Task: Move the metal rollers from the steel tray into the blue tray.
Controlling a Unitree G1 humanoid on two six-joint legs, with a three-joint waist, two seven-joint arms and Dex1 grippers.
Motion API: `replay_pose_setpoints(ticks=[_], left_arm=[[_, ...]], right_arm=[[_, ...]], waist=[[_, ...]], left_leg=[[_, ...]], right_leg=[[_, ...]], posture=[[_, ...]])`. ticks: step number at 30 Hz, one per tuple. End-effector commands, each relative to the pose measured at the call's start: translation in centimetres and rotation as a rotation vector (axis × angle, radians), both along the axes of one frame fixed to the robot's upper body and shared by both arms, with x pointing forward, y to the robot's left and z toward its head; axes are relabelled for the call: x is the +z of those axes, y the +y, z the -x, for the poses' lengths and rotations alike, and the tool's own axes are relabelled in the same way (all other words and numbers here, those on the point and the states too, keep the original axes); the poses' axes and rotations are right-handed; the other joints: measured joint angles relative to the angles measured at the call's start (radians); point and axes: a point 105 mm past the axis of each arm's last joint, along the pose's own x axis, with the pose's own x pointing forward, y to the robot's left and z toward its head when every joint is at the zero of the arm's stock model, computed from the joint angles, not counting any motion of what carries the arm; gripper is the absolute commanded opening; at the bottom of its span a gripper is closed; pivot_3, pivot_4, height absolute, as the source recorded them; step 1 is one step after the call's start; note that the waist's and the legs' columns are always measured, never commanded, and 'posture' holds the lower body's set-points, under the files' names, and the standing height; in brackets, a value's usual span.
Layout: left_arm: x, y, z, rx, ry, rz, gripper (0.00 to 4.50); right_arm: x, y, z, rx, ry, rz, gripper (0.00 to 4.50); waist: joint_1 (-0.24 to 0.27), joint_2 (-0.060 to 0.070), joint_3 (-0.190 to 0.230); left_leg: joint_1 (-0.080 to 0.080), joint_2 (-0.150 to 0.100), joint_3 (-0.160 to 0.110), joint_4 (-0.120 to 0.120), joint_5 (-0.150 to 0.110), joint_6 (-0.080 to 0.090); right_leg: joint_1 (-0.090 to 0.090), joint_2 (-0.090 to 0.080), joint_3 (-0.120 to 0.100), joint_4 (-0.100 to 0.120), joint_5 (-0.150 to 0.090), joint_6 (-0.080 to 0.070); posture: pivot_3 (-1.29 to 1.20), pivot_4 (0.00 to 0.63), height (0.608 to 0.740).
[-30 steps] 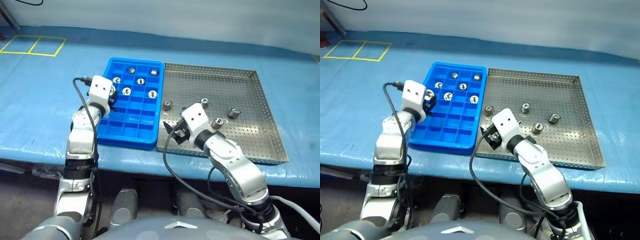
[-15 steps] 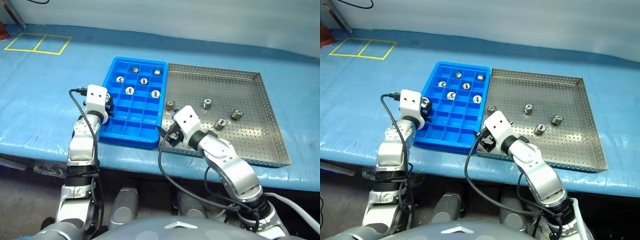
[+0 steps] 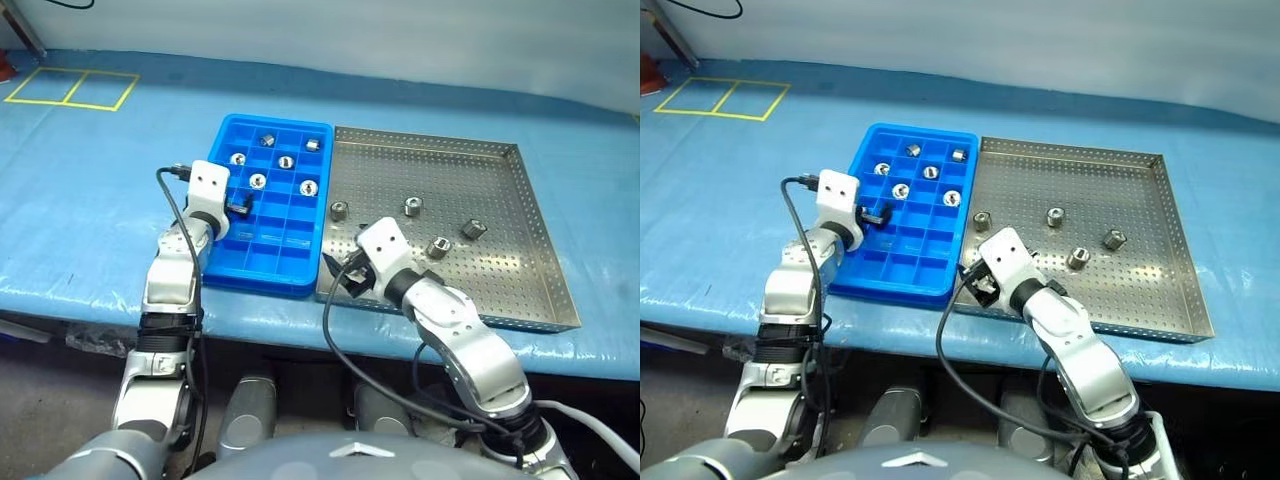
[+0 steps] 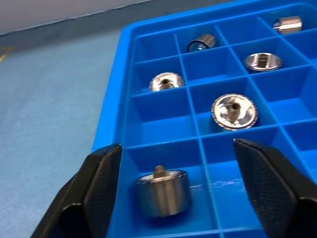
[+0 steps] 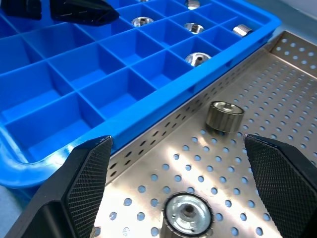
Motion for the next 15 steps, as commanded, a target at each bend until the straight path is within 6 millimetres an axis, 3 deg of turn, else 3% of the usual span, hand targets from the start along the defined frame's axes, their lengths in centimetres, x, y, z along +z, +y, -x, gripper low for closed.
replay_pose_setpoints(ticks=[1, 4, 7, 10, 15], left_arm=[[4.4, -3.5, -0.7, -0.193, -0.117, 0.003, 4.49], [5.7, -8.4, 0.3, -0.543, -0.151, -0.099, 4.49], [5.5, -12.1, 2.8, -0.911, -0.128, -0.196, 4.49], [4.5, -13.6, 3.8, -1.118, -0.044, -0.255, 4.49], [2.0, -14.3, 4.3, -1.353, 0.105, -0.466, 4.49]], right_arm=[[1.1, -2.0, 0.3, -0.075, -0.042, 0.008, 4.50], [0.7, -4.1, 0.9, -0.151, -0.024, 0.028, 4.50], [0.3, -5.7, 1.3, -0.215, -0.010, 0.041, 4.50], [0.1, -6.6, 1.6, -0.263, -0.003, 0.042, 4.50], [-0.2, -6.8, 2.0, -0.299, 0.005, 0.031, 4.50]], waist=[[-0.004, 0.000, 0.000], [-0.012, 0.000, 0.000], [-0.024, 0.000, 0.000], [-0.042, 0.001, 0.000], [-0.067, 0.001, 0.000]], left_leg=[[0.000, 0.000, 0.000, 0.000, 0.000, 0.000], [-0.001, 0.000, 0.000, 0.000, 0.000, 0.000], [0.000, 0.000, 0.002, -0.001, 0.000, 0.000], [0.000, 0.000, 0.002, -0.002, 0.000, 0.000], [0.000, 0.001, 0.002, -0.001, 0.000, 0.001]], right_leg=[[0.000, 0.000, 0.000, 0.000, 0.000, 0.000], [0.000, 0.000, 0.000, 0.000, 0.000, 0.000], [0.000, 0.000, 0.001, -0.002, 0.000, 0.000], [-0.002, 0.000, 0.001, -0.001, -0.001, -0.001], [-0.002, 0.000, 0.001, 0.000, -0.001, -0.002]], posture=[[-0.04, 0.150, 0.740], [-0.05, 0.150, 0.740], [-0.08, 0.150, 0.740], [-0.11, 0.150, 0.740], [-0.14, 0.150, 0.740]])
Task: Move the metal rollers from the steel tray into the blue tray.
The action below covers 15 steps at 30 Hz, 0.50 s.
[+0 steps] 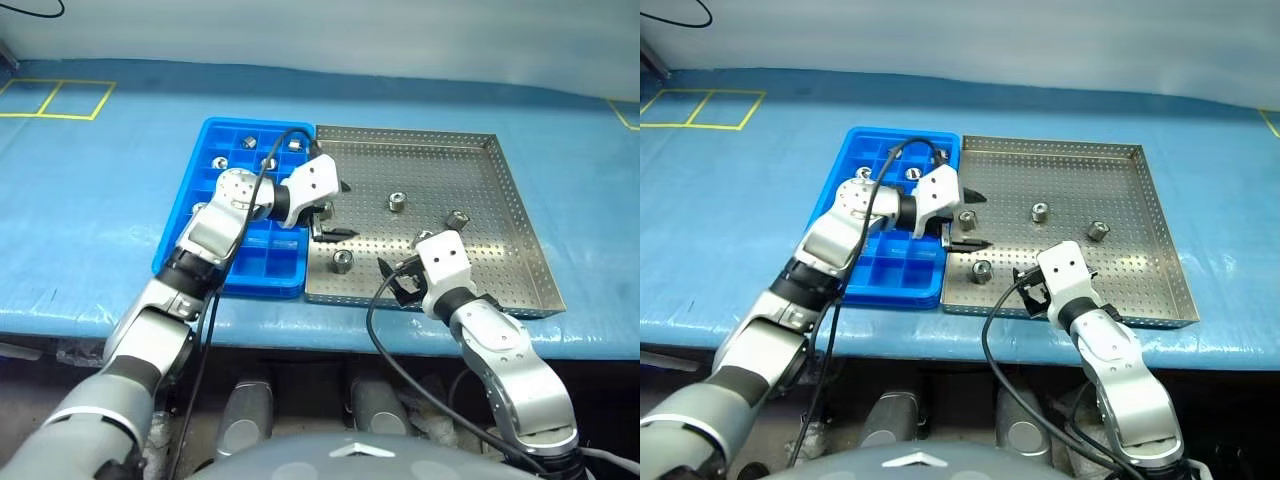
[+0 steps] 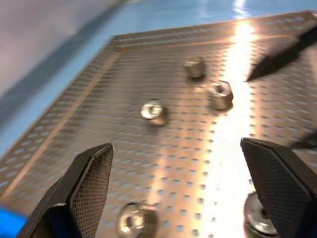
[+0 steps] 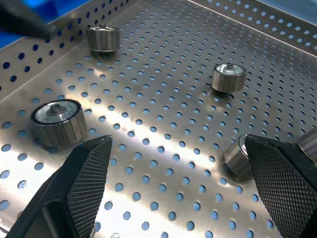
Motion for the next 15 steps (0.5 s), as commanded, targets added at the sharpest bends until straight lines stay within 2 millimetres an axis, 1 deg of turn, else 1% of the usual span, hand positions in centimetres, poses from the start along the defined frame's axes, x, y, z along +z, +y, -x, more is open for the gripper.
replay_pose_setpoints(ticks=[1, 6, 15], left_arm=[[-0.6, -0.2, 0.2, -0.138, -0.014, -0.141, 4.49], [-1.9, -0.5, 0.0, -0.200, -0.001, -0.251, 4.49], [-4.3, -0.5, 0.5, -0.282, 0.035, -0.404, 4.49]], right_arm=[[1.2, 0.0, 0.2, -0.021, -0.057, -0.009, 4.50], [1.1, 0.1, 0.3, -0.042, -0.058, -0.024, 4.50], [1.2, 0.3, 0.2, -0.048, -0.066, -0.032, 4.50]], waist=[[-0.008, 0.000, 0.000], [-0.015, 0.000, 0.000], [-0.021, 0.000, 0.000]], left_leg=[[0.000, 0.000, 0.000, 0.000, 0.000, 0.000], [-0.002, 0.000, 0.000, 0.000, 0.000, 0.001], [-0.002, 0.000, 0.000, 0.000, -0.001, 0.001]], right_leg=[[0.000, 0.000, 0.000, 0.000, 0.000, 0.000], [-0.001, 0.000, 0.001, -0.001, 0.000, 0.000], [-0.001, 0.000, 0.001, -0.001, 0.000, 0.001]], posture=[[-0.14, 0.150, 0.740], [-0.17, 0.150, 0.740], [-0.17, 0.150, 0.740]])
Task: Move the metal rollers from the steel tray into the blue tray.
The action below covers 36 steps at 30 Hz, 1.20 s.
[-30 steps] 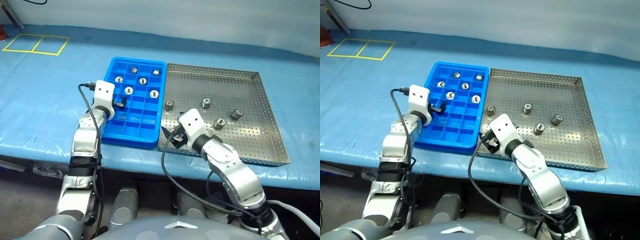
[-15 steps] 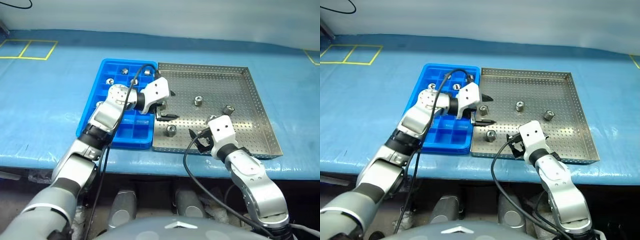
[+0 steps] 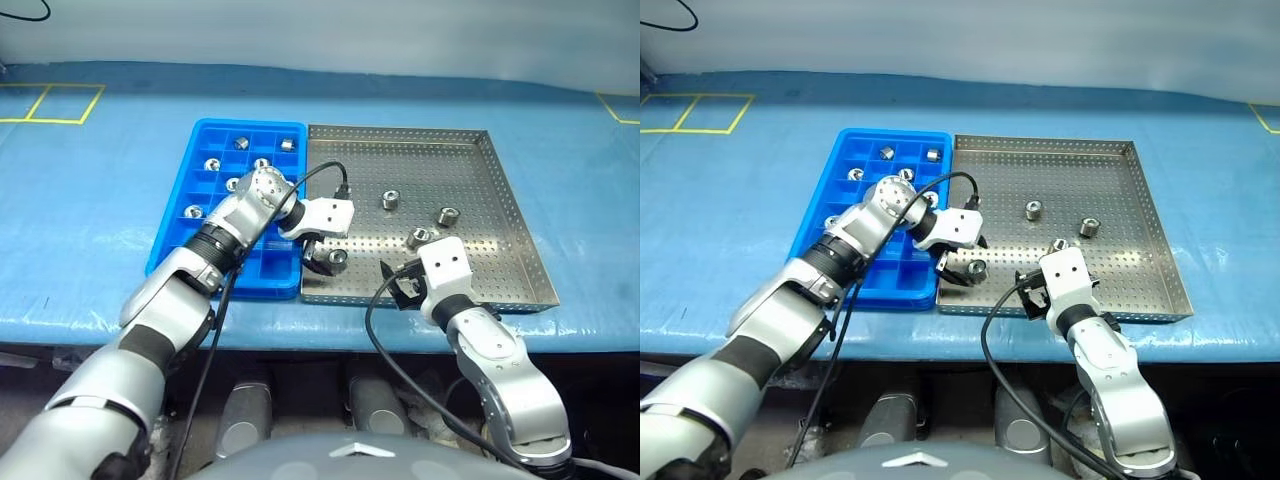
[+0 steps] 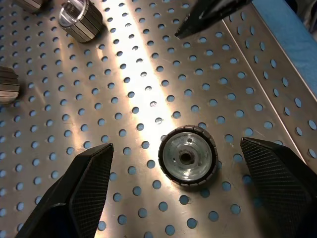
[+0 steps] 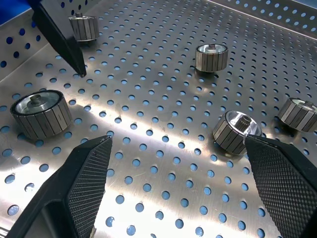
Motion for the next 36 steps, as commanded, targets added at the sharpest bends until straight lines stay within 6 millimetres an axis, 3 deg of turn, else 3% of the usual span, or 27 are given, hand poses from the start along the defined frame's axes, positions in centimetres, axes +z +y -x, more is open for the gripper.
replay_pose_setpoints(ticks=[1, 4, 7, 14, 21, 26, 29, 31, 36], left_arm=[[-0.1, -0.2, 0.0, -0.049, -0.019, -0.063, 4.49], [-0.8, -0.2, 0.0, -0.056, -0.023, -0.098, 4.49], [-1.4, -0.1, -0.2, -0.041, -0.022, -0.132, 3.91], [-2.1, -0.1, -0.4, -0.017, -0.029, -0.138, 1.71], [-1.7, -0.2, -0.9, 0.024, -0.057, -0.075, 1.71], [2.9, -1.3, -4.3, 0.325, -0.197, 0.289, 1.71], [5.4, 0.3, -6.6, 0.599, -0.284, 0.475, 1.71], [6.8, 2.4, -7.4, 0.782, -0.337, 0.595, 1.71], [7.7, 7.7, -6.6, 1.112, -0.445, 0.746, 1.71]], right_arm=[[1.6, 0.3, -0.1, 0.009, -0.070, -0.003, 4.50], [1.6, 0.4, -0.2, 0.011, -0.074, -0.004, 4.50], [1.7, 0.5, -0.3, 0.013, -0.078, -0.004, 4.50], [1.7, 0.6, -0.4, 0.015, -0.084, -0.008, 4.50], [1.8, 0.9, -0.7, 0.030, -0.089, -0.009, 4.50], [2.0, 1.2, -0.7, 0.050, -0.093, -0.004, 4.50], [2.1, 1.6, -0.7, 0.074, -0.094, 0.002, 4.50], [2.3, 2.2, -0.9, 0.105, -0.100, 0.002, 4.50], [2.9, 3.9, -1.4, 0.207, -0.130, 0.005, 4.50]], waist=[[0.000, 0.000, 0.000], [0.000, 0.000, 0.000], [0.000, 0.001, 0.000], [0.001, 0.004, -0.004], [0.001, 0.006, -0.005], [-0.003, 0.006, -0.005], [-0.003, 0.006, -0.004], [-0.003, 0.006, -0.004], [0.009, 0.006, -0.004]], left_leg=[[0.000, 0.000, 0.000, 0.000, 0.000, 0.000], [0.000, 0.000, 0.000, 0.000, 0.000, 0.000], [0.001, 0.000, 0.000, 0.000, 0.000, 0.000], [0.002, 0.000, 0.000, 0.003, 0.000, 0.000], [0.002, 0.000, 0.000, 0.003, 0.001, 0.001], [0.001, 0.000, 0.000, 0.003, 0.001, 0.001], [-0.001, 0.000, -0.001, 0.001, 0.001, 0.001], [0.000, 0.000, -0.001, 0.000, 0.001, 0.001], [0.002, 0.000, -0.002, -0.002, 0.001, 0.001]], right_leg=[[0.000, 0.000, 0.000, 0.000, 0.000, 0.000], [0.000, 0.000, 0.000, 0.000, 0.000, 0.000], [0.001, 0.000, 0.000, 0.000, 0.000, 0.000], [0.003, 0.000, 0.000, 0.001, 0.000, 0.001], [0.004, 0.000, 0.000, 0.001, 0.000, 0.001], [0.002, 0.000, 0.000, 0.001, 0.001, 0.001], [0.000, 0.000, 0.000, 0.001, 0.001, 0.002], [0.000, 0.000, 0.000, 0.001, 0.004, 0.007], [0.001, 0.000, 0.000, 0.001, 0.004, 0.007]], posture=[[-0.17, 0.150, 0.740], [-0.17, 0.150, 0.740], [-0.18, 0.150, 0.740], [-0.18, 0.150, 0.740], [-0.16, 0.150, 0.740], [-0.15, 0.150, 0.740], [-0.13, 0.150, 0.740], [-0.10, 0.150, 0.740], [-0.04, 0.150, 0.740]])
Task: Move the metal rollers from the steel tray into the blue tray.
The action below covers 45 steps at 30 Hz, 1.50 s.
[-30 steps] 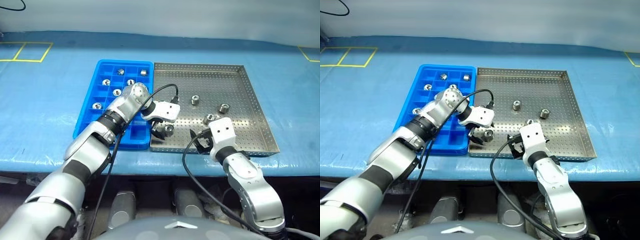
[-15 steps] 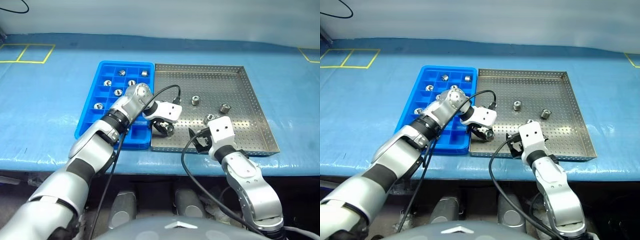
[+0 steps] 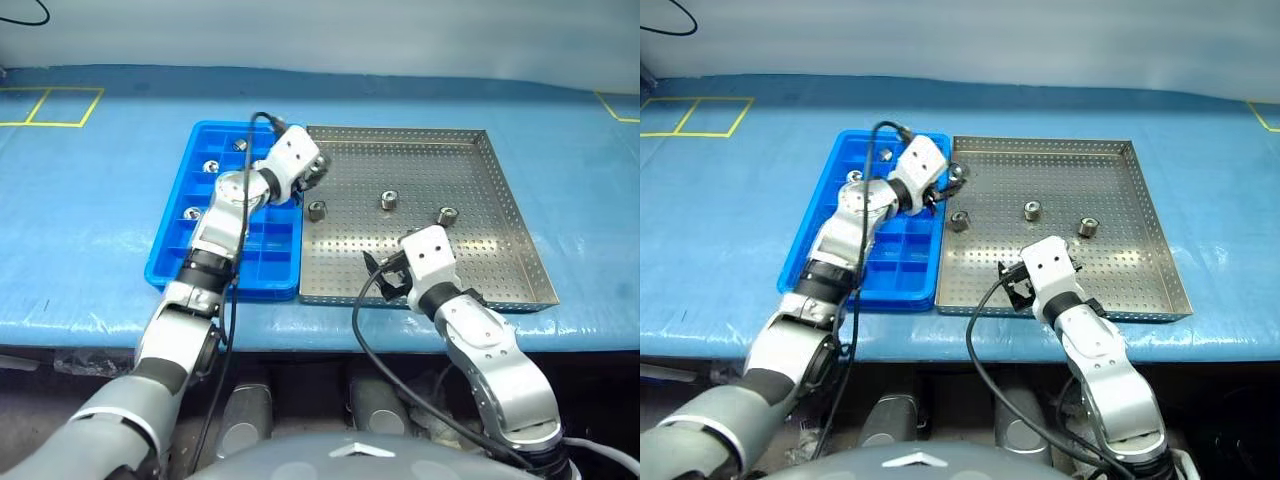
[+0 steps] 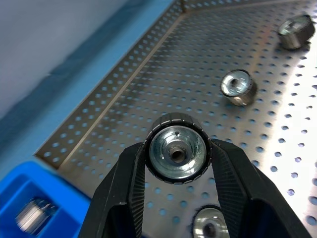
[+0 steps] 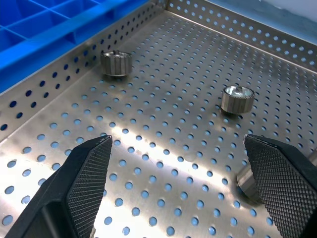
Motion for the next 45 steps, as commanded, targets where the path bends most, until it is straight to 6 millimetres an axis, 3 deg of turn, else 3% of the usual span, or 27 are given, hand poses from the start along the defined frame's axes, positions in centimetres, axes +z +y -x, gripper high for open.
replay_pose_setpoints(ticks=[1, 5, 10, 17, 30, 38, 42, 45], left_arm=[[1.8, 3.4, 1.0, 0.212, -0.084, 0.118, 1.71], [0.8, 6.2, 3.1, 0.388, -0.073, 0.185, 1.71], [-0.4, 7.9, 5.4, 0.513, -0.047, 0.201, 1.71], [-2.3, 8.5, 7.2, 0.576, 0.019, 0.180, 1.71], [-5.1, 8.1, 9.3, 0.610, 0.172, 0.159, 1.71], [-3.6, 7.3, 7.8, 0.540, 0.124, 0.158, 4.44], [-2.0, 5.6, 6.7, 0.441, 0.076, 0.183, 4.48], [-1.2, 3.5, 6.4, 0.338, 0.040, 0.208, 4.48]], right_arm=[[1.3, 1.7, -0.4, 0.094, -0.062, -0.005, 4.50], [1.3, 3.2, -0.8, 0.170, -0.067, -0.005, 4.50], [1.4, 5.2, -1.0, 0.262, -0.077, -0.022, 4.50], [0.9, 6.7, -1.1, 0.334, -0.076, -0.011, 4.50], [0.3, 6.7, -0.8, 0.322, -0.057, -0.010, 4.50], [0.5, 6.0, -1.1, 0.282, -0.068, -0.006, 4.50], [0.6, 4.4, -1.4, 0.209, -0.076, 0.007, 4.50], [0.5, 1.3, -2.6, 0.041, -0.075, 0.021, 4.50]], waist=[[0.007, 0.000, 0.000], [0.026, 0.000, 0.000], [0.061, -0.001, 0.000], [0.074, -0.002, 0.001], [0.073, -0.003, 0.001], [0.071, -0.003, 0.001], [0.071, -0.003, 0.001], [0.068, -0.003, 0.001]], left_leg=[[0.000, 0.000, 0.000, 0.000, 0.000, 0.000], [0.001, 0.000, -0.001, 0.001, 0.000, 0.000], [0.001, -0.001, -0.001, 0.002, 0.000, -0.001], [0.001, -0.001, -0.001, 0.002, 0.000, -0.001], [0.001, -0.001, -0.001, 0.002, 0.000, -0.001], [0.000, -0.001, -0.001, 0.002, 0.000, -0.001], [0.000, -0.001, 0.000, 0.002, 0.000, -0.001], [-0.001, -0.001, 0.000, 0.002, 0.000, -0.001]], right_leg=[[0.000, 0.000, 0.000, 0.000, 0.000, 0.000], [0.001, 0.000, -0.001, 0.000, 0.000, 0.000], [0.002, 0.000, -0.001, -0.001, -0.002, -0.004], [0.003, -0.001, -0.001, -0.001, -0.003, -0.005], [0.002, -0.001, -0.001, -0.001, -0.003, -0.006], [0.001, -0.001, -0.001, -0.001, -0.003, -0.006], [0.002, -0.001, -0.002, -0.001, -0.003, -0.006], [0.001, -0.002, -0.001, -0.002, -0.003, -0.006]], posture=[[-0.03, 0.150, 0.740], [0.01, 0.150, 0.740], [0.05, 0.150, 0.740], [0.08, 0.150, 0.740], [0.06, 0.150, 0.740], [0.03, 0.150, 0.740], [-0.02, 0.150, 0.740], [-0.04, 0.150, 0.740]])
